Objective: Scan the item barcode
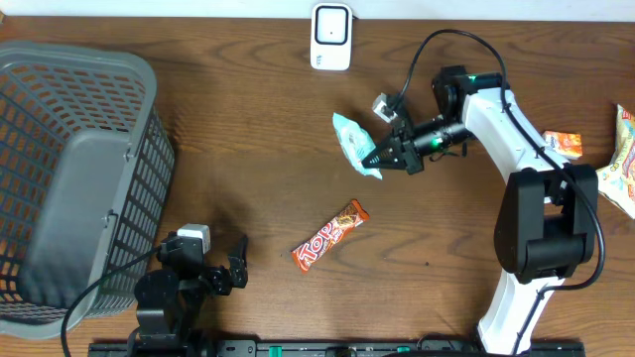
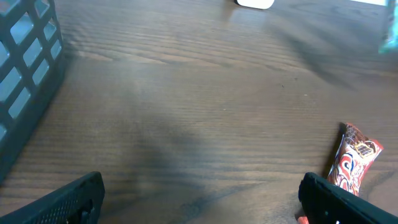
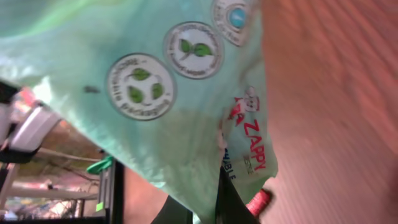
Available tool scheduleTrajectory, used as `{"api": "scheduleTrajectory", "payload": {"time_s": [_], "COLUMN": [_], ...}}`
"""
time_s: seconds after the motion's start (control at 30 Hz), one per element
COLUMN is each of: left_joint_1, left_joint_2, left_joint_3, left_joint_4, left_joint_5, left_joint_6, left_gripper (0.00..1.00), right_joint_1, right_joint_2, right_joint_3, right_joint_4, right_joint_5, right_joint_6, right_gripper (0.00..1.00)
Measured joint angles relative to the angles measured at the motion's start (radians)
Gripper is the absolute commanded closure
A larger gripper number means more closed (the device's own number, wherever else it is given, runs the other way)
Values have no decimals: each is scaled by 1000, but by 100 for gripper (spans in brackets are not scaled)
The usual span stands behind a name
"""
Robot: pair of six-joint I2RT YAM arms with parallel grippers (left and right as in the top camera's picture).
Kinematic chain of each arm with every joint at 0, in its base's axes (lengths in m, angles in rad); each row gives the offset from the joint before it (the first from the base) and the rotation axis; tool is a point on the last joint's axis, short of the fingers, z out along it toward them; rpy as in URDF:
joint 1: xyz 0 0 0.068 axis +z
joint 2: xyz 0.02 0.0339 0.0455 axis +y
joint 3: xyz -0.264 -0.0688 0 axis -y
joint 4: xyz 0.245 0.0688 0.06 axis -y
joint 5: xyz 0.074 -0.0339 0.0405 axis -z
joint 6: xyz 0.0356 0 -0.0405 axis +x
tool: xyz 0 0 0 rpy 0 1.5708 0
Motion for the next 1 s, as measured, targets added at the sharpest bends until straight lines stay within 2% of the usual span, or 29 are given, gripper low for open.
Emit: {"api": "scheduleTrajectory", "payload": {"time_s": [0.2, 0.63, 1.0], "left_joint_1": [0, 0, 0], "left_joint_2": [0, 0, 0], "left_joint_3": [0, 0, 0], "left_joint_4": [0, 0, 0], "left_joint_5": [0, 0, 0], "left_joint_6": [0, 0, 0], "left_gripper": [0, 0, 0], "right_joint_1": [0, 2, 164], "right_joint_2": [0, 0, 0], "right_joint_3": [0, 0, 0], "right_joint_4": [87, 179, 329], "right_joint_5": [132, 255, 609], "right_joint_6": [228, 401, 568], "right_gripper": [99, 99, 99]}}
